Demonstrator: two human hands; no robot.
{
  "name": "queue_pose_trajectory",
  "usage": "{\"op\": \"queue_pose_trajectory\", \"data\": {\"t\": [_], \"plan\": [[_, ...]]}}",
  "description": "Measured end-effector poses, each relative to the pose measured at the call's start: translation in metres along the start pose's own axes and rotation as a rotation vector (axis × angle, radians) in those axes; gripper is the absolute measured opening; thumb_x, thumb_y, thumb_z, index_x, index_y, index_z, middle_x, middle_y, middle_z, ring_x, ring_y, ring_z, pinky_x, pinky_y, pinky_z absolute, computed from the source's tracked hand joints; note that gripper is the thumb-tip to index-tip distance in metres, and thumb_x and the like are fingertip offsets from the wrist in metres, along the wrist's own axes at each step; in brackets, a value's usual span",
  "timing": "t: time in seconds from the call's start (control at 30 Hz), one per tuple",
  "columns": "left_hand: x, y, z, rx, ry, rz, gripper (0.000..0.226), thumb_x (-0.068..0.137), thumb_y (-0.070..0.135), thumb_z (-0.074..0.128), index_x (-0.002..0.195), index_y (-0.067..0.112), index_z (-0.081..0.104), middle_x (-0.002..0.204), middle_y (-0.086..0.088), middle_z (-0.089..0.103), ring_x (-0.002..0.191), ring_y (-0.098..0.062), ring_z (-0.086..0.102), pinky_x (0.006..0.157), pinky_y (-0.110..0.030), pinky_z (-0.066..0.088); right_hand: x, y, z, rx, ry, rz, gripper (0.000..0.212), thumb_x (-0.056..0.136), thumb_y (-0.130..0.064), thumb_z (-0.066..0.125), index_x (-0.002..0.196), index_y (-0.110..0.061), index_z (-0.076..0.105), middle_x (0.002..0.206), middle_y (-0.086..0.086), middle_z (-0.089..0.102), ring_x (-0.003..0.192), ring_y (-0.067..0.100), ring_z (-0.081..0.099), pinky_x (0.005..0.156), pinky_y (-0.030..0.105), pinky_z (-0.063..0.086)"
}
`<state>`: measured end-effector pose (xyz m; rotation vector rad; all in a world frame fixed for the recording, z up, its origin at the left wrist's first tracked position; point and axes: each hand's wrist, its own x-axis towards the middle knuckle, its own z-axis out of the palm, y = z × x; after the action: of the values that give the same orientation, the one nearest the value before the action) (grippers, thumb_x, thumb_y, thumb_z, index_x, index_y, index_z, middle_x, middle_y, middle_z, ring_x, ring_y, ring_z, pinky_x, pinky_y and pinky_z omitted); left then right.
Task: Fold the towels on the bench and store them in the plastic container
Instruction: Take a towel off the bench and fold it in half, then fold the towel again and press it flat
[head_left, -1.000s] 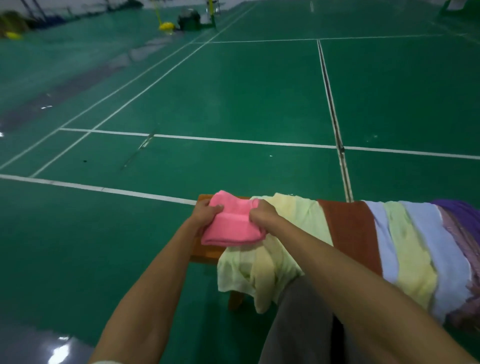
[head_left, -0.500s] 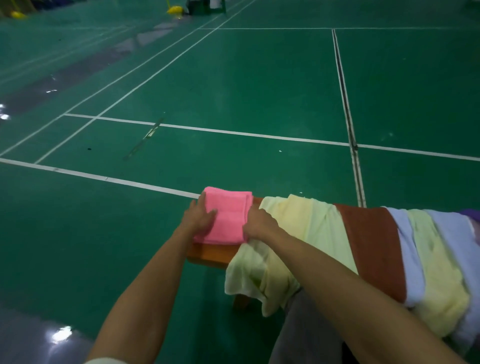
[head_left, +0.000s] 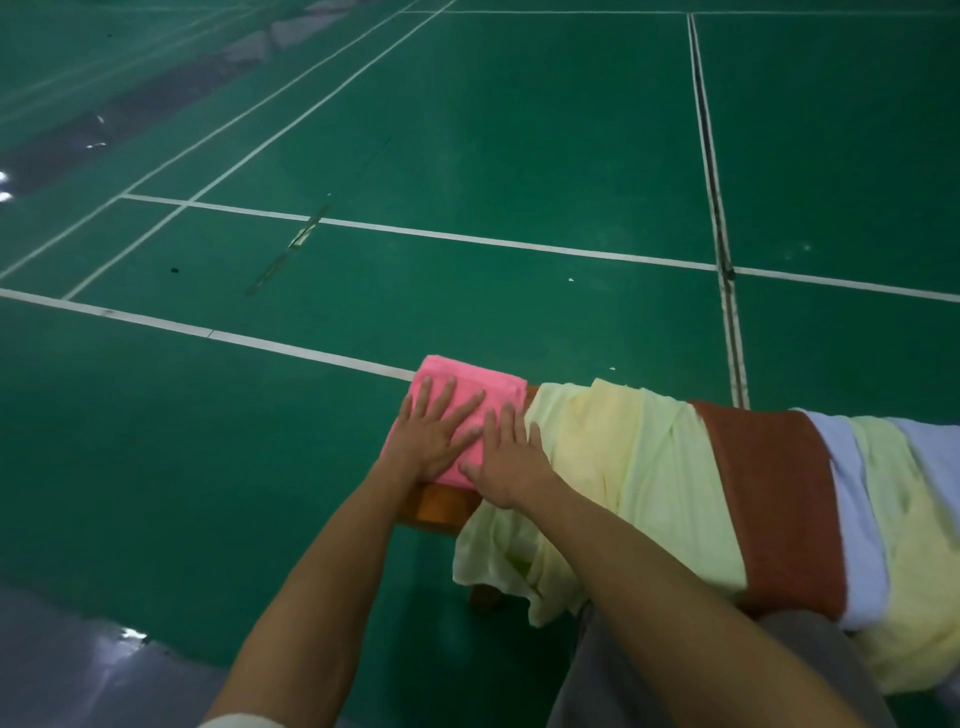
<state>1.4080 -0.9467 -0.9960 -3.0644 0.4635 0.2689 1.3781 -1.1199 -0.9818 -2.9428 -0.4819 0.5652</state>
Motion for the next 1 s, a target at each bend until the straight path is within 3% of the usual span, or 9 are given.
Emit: {"op": "queue_pose_trajectory", "data": {"t": [0.2,0.3,0.4,0.47,0.53,0.6,0.77,0.9,1.0], "plan": [[0.001,0.001,-0.001,0.025,0.011,0.015,0.07,0.093,0.073,-0.001,0.146,0.046,-0.038,0.158,-0.006,-0.041,0.147,-0.041,-0.03,0.121,-0.067,0.0,0.001,0.001,-0.003,-0.026,-0.019,0.013,0.089,0.101,-0.066,0.019,0.159,-0.008,-0.017,0.164,0.017,-0.025,0.151,0.036,-0.025,0.124,0.058,-0.003],[-0.002,0.011,-0.008,0.09,-0.054,-0.012,0.076,0.097,0.071,0.012,0.144,0.045,-0.042,0.157,-0.01,-0.039,0.146,-0.045,-0.029,0.12,-0.067,-0.004,0.0,0.01,-0.015,-0.008,-0.032,-0.045,0.085,0.102,-0.064,0.021,0.161,-0.01,-0.008,0.168,0.015,-0.014,0.154,0.034,-0.016,0.125,0.057,0.0],[0.0,0.032,-0.017,0.009,-0.019,-0.135,0.062,0.103,0.062,0.014,0.16,0.04,0.0,0.168,-0.014,-0.008,0.152,-0.048,-0.004,0.121,-0.061,-0.002,-0.014,0.024,-0.02,0.043,0.095,-0.091,0.068,0.106,-0.053,0.026,0.159,-0.011,0.02,0.167,0.016,0.016,0.154,0.034,0.014,0.124,0.055,0.016],[0.0,0.054,-0.024,-0.054,0.113,-0.146,0.043,0.107,0.042,0.027,0.144,0.027,0.042,0.159,-0.019,0.033,0.146,-0.041,0.03,0.123,-0.056,0.016,-0.027,0.037,-0.02,0.047,0.239,-0.033,0.054,0.106,-0.046,0.034,0.148,-0.012,0.036,0.157,0.016,0.035,0.143,0.032,0.036,0.12,0.05,0.031],[0.001,0.081,-0.026,-0.103,0.251,-0.106,0.023,0.104,0.028,0.038,0.118,0.02,0.054,0.127,-0.009,0.059,0.115,-0.024,0.051,0.107,-0.042,0.04,-0.042,0.052,-0.02,0.044,0.285,0.071,0.052,0.104,-0.043,0.041,0.145,-0.011,0.039,0.154,0.018,0.037,0.139,0.034,0.039,0.117,0.048,0.034],[-0.002,0.109,-0.03,-0.176,0.283,-0.115,0.022,0.104,0.032,0.042,0.116,0.019,0.054,0.108,-0.002,0.063,0.095,-0.018,0.052,0.088,-0.036,0.048,-0.056,0.067,-0.018,0.046,0.247,0.16,0.055,0.101,-0.043,0.048,0.145,-0.011,0.037,0.155,0.02,0.033,0.139,0.036,0.036,0.115,0.048,0.033],[-0.006,0.157,-0.038,-0.129,0.115,-0.25,0.033,0.102,0.043,0.053,0.119,0.014,0.053,0.114,-0.007,0.061,0.102,-0.024,0.057,0.086,-0.037,0.052,-0.083,0.088,-0.019,0.031,0.119,0.253,0.047,0.1,-0.033,0.046,0.146,-0.023,0.036,0.161,0.017,0.022,0.147,0.04,0.022,0.117,0.053,0.023],[-0.002,0.166,-0.042,-0.322,0.018,-0.402,0.02,0.101,0.027,0.056,0.115,0.013,0.055,0.11,-0.007,0.066,0.094,-0.023,0.064,0.081,-0.033,0.055,-0.1,0.088,-0.028,0.038,0.123,0.268,0.043,0.099,-0.02,0.047,0.142,-0.025,0.043,0.144,0.014,0.037,0.126,0.034,0.042,0.101,0.045,0.04],[0.0,0.17,-0.05,-0.497,-0.152,-0.443,0.012,0.098,0.021,0.057,0.102,0.01,0.059,0.108,-0.01,0.066,0.093,-0.024,0.061,0.082,-0.033,0.052,-0.11,0.09,-0.034,0.065,0.133,0.23,0.029,0.101,-0.013,0.047,0.13,-0.014,0.051,0.131,0.014,0.044,0.107,0.03,0.055,0.078,0.036,0.045]]}}
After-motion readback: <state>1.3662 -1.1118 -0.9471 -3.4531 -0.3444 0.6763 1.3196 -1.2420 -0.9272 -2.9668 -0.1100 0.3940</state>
